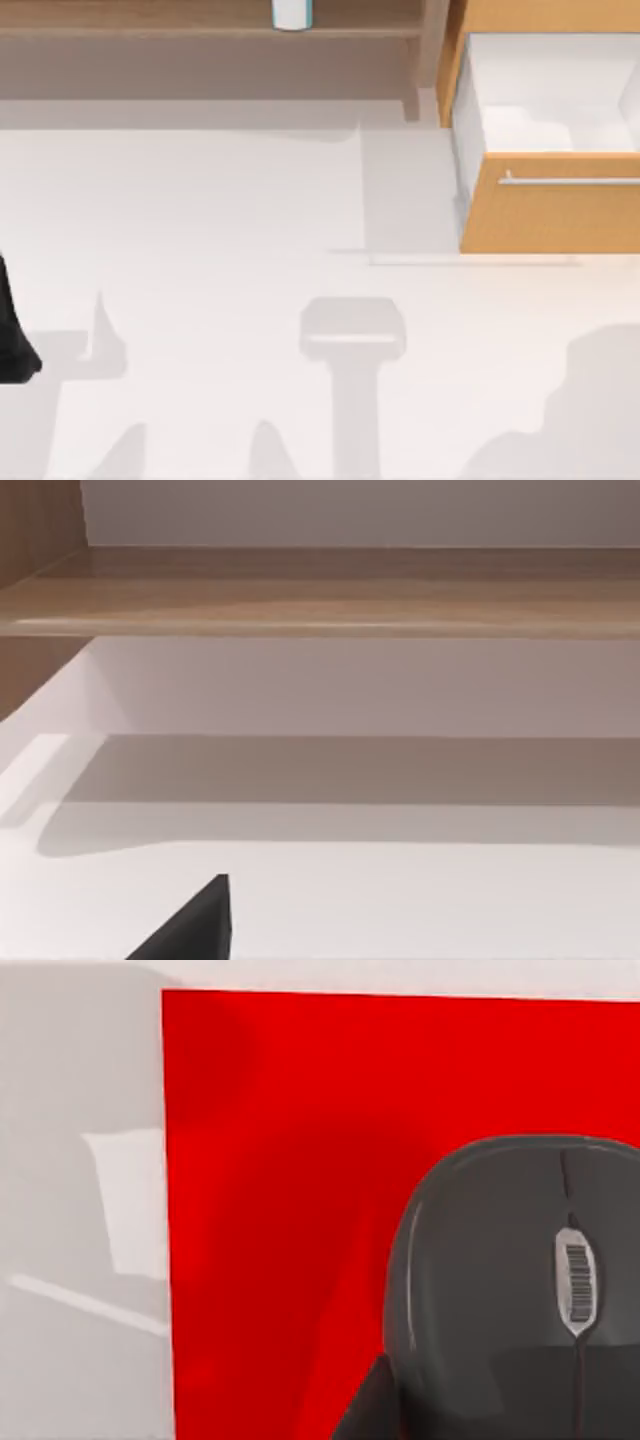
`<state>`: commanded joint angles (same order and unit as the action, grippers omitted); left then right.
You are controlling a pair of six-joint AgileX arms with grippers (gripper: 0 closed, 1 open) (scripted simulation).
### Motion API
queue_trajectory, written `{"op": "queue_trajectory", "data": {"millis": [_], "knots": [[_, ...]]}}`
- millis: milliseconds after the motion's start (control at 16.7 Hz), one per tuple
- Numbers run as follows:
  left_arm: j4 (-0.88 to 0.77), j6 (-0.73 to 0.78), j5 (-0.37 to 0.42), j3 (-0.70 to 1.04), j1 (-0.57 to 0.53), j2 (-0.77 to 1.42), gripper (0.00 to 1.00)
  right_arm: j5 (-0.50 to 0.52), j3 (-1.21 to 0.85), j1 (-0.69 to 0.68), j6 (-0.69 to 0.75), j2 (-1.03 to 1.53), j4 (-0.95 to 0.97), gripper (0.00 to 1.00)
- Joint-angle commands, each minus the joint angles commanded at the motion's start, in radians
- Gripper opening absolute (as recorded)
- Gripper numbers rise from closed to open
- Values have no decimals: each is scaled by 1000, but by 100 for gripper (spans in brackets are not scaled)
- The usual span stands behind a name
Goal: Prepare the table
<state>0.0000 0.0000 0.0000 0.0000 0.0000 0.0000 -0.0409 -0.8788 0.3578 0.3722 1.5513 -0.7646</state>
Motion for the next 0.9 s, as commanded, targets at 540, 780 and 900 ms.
{"op": "queue_trajectory", "data": {"millis": [540,780,900], "knots": [[0,0,0,0,0,0,100,-2,-22,1,-1,-33,29,0],[0,0,0,0,0,0,100,-3,-27,2,-1,-33,39,0],[0,0,0,0,0,0,100,-3,-26,3,0,-28,42,0]]}}
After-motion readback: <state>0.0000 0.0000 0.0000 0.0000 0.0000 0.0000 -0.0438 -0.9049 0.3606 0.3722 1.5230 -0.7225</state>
